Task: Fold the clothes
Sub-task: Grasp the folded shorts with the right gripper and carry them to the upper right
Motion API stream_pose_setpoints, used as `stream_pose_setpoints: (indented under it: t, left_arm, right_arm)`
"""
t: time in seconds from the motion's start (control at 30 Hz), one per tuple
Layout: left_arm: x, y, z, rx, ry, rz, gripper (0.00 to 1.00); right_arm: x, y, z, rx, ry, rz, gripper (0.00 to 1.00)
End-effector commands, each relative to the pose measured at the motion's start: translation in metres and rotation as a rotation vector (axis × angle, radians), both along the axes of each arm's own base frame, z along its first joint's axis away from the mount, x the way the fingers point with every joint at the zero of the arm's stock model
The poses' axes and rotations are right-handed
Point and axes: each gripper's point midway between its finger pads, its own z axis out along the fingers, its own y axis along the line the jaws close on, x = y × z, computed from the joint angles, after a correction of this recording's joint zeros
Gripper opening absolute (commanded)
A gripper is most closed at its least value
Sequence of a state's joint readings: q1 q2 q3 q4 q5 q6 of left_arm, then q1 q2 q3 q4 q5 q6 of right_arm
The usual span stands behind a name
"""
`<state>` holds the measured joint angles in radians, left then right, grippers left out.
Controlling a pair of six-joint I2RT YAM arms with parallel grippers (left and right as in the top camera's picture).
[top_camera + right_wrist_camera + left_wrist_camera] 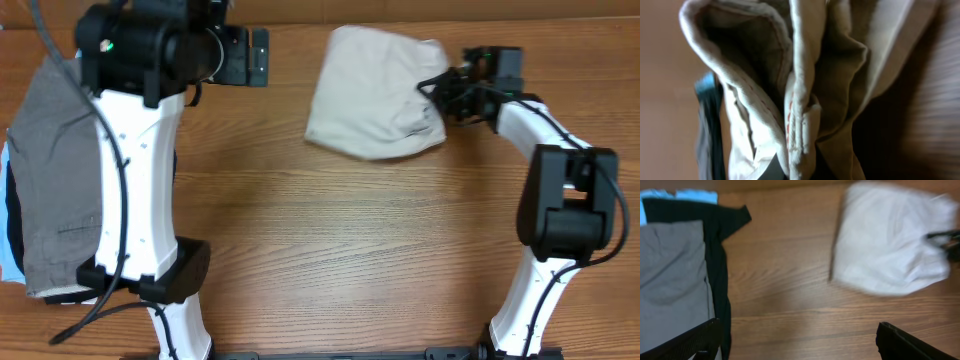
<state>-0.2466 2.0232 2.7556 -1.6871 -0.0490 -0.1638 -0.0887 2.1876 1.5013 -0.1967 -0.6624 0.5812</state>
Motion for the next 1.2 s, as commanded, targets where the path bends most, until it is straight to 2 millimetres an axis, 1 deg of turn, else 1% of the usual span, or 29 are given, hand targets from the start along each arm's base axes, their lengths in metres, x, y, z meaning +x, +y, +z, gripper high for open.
stream_pose_setpoints:
  t: [0.0, 0.07, 0.1, 0.13, 0.17, 0.23, 0.33, 0.43, 0.47, 0.57, 0.73, 0.77, 0.83, 0.93, 0.97, 1.07, 1.17]
  left_arm:
    - [0.014, 0.003, -0.032, 0.015, 0.085, 0.048, 1.0]
    - [0.019, 0.001, -0.043, 0.018, 0.113, 0.056, 1.0]
    - [0.02, 0.001, -0.047, 0.019, 0.123, 0.058, 1.0]
    - [0.021, 0.001, -0.051, 0.018, 0.134, 0.062, 1.0]
    - [0.023, 0.0, -0.055, 0.019, 0.145, 0.065, 1.0]
    - [0.025, -0.001, -0.061, 0.016, 0.159, 0.076, 1.0]
    - [0.028, -0.001, -0.069, 0.014, 0.179, 0.092, 1.0]
    - [0.03, -0.003, -0.075, 0.005, 0.194, 0.106, 1.0]
    - [0.031, -0.003, -0.077, 0.001, 0.199, 0.111, 1.0]
    - [0.033, -0.004, -0.079, -0.006, 0.202, 0.122, 1.0]
    - [0.032, -0.004, -0.079, -0.005, 0.203, 0.122, 1.0]
    - [0.032, -0.004, -0.079, -0.006, 0.204, 0.122, 1.0]
    - [0.033, -0.005, -0.079, -0.007, 0.2, 0.122, 1.0]
    - [0.034, -0.005, -0.078, -0.009, 0.196, 0.124, 1.0]
    - [0.034, -0.005, -0.078, -0.01, 0.196, 0.124, 1.0]
    - [0.034, -0.005, -0.078, -0.01, 0.195, 0.124, 1.0]
    - [0.035, -0.005, -0.078, -0.011, 0.193, 0.124, 1.0]
  right_arm:
    - [0.017, -0.099, 0.0, 0.013, 0.063, -0.357, 0.04]
    - [0.015, -0.145, -0.006, -0.002, 0.094, -0.506, 0.04]
    - [0.012, -0.163, -0.008, 0.0, 0.112, -0.571, 0.04]
    - [0.009, -0.177, -0.01, 0.007, 0.127, -0.624, 0.04]
    - [0.005, -0.198, -0.012, 0.018, 0.146, -0.7, 0.04]
    - [-0.002, -0.227, -0.013, 0.042, 0.164, -0.81, 0.04]
    - [-0.005, -0.257, -0.008, 0.05, 0.134, -0.89, 0.04]
    - [-0.004, -0.274, 0.001, 0.054, 0.084, -0.916, 0.04]
    - [-0.006, -0.282, 0.001, 0.096, 0.097, -0.967, 0.04]
    - [-0.008, -0.289, 0.002, 0.215, 0.134, -1.065, 0.04]
    - [-0.007, -0.294, 0.004, 0.217, 0.122, -1.101, 0.04]
    - [-0.003, -0.295, 0.008, 0.213, 0.098, -1.104, 0.06]
    - [0.002, -0.294, 0.014, 0.219, 0.066, -1.097, 0.07]
    - [0.003, -0.292, 0.014, 0.294, 0.089, -1.14, 0.07]
    - [0.005, -0.288, 0.014, 0.323, 0.098, -1.152, 0.06]
    - [0.008, -0.283, 0.016, 0.324, 0.092, -1.142, 0.05]
    - [0.015, -0.275, 0.02, 0.325, 0.071, -1.122, 0.06]
